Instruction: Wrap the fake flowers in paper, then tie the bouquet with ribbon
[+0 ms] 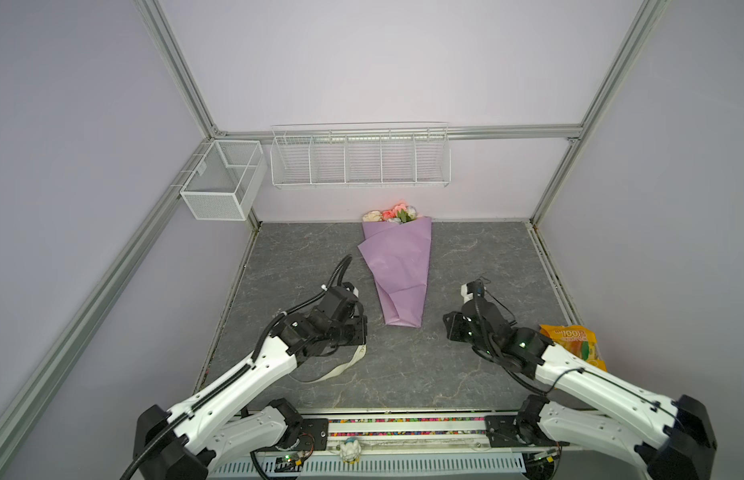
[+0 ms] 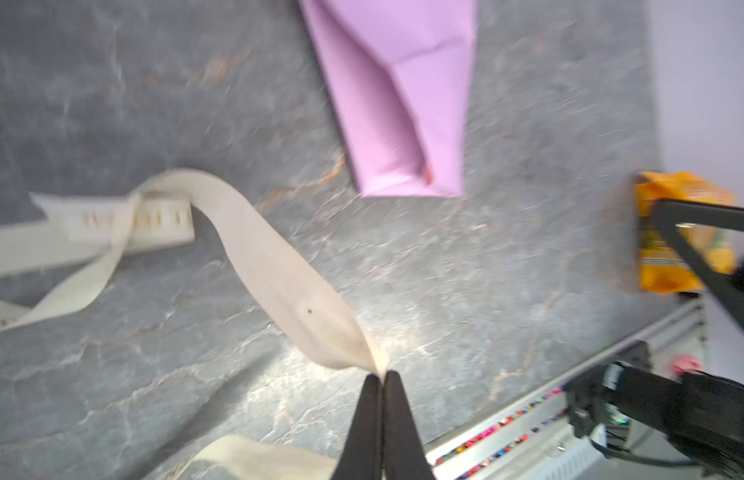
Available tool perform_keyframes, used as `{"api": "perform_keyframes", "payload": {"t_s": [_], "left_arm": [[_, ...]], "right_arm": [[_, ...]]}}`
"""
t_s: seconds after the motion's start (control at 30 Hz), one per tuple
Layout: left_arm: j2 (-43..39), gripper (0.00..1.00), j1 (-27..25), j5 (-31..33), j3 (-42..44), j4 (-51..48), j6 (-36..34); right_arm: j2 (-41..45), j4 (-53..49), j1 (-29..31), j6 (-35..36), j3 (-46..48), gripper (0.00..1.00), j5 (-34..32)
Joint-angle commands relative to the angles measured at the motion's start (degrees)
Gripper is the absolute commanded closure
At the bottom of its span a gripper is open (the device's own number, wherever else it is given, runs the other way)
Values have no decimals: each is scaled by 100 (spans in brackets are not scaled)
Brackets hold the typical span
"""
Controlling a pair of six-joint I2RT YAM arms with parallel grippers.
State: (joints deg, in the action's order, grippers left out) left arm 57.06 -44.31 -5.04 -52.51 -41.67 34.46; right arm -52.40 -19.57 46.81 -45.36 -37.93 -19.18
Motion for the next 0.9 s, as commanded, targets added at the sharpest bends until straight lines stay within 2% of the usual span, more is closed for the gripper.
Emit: {"api": "perform_keyframes", "payload": {"t_s": [0.0,0.13,0.23,0.3,0.4,0.5,0.6,0.77,0.87], "left_arm": [[-284,100,-16,-558,-348,155,-736],[-121,100,-16,-938,-899,-102,-1082],[47,100,-16,-1246,-1133,-83,-1111],[73,100,-16,-1061,-1208,-11,-849],[17,100,-16,-861,-1168,385,-419],[73,100,-16,-1104,-1251,743,-236],[134,100,-16,-1312,-1358,819,-179],[-60,100,-16,-1166,-1204,1027,25],[-112,100,-16,-1179,-1122,1293,199]], "right_arm": [[546,442,-14,216,234,63,-559],[645,474,-14,569,-19,62,-90],[433,584,-11,1153,-368,53,1130],[189,692,-9,1156,-589,45,1656],[-231,1278,58,1275,-543,41,2278],[-471,2200,410,1675,-196,30,2203],[-652,2843,869,2344,11,29,1754],[-1353,3811,1529,3710,116,28,1574],[-1883,4939,1795,3899,324,27,1098]]}}
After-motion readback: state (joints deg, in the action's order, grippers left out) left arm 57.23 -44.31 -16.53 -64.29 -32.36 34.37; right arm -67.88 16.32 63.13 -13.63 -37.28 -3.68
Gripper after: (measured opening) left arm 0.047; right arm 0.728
